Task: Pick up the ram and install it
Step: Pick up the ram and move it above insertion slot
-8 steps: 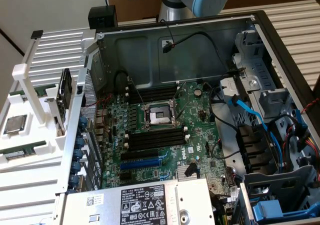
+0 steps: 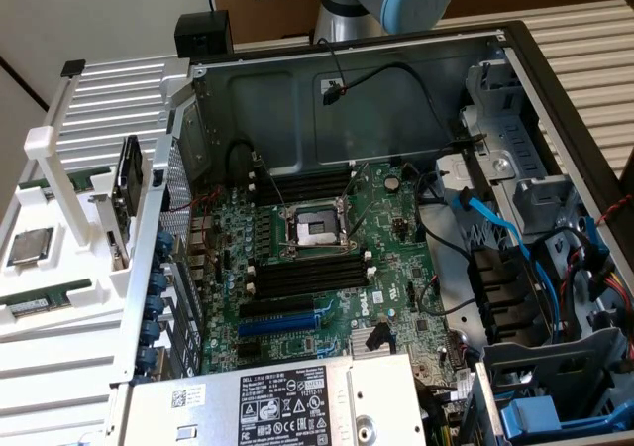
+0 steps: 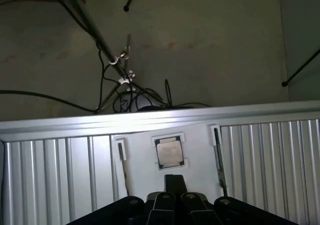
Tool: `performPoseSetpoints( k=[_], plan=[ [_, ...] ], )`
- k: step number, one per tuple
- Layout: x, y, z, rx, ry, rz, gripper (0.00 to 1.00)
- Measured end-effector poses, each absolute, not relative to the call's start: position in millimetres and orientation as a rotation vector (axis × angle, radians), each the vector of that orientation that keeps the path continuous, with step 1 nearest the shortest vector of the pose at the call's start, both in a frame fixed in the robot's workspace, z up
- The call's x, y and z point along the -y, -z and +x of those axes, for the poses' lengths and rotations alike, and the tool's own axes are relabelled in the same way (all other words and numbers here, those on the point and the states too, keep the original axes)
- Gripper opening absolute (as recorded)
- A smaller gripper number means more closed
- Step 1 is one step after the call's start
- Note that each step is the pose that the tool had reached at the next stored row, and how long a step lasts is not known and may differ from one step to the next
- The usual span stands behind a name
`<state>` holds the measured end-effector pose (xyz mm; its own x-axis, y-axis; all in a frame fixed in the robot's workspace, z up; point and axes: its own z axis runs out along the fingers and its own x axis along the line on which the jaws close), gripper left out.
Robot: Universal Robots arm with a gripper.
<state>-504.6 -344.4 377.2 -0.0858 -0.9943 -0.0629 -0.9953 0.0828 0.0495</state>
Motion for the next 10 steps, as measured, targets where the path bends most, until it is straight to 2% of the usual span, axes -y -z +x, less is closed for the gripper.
performPoseSetpoints(
  k=[4, 10],
  plan=[
    [344.3, -377.2, -504.7, -2.302, -0.119, -2.118, 0.1],
    [344.6, -377.0, -504.8, -2.279, -0.074, -2.14, 0.1]
  ],
)
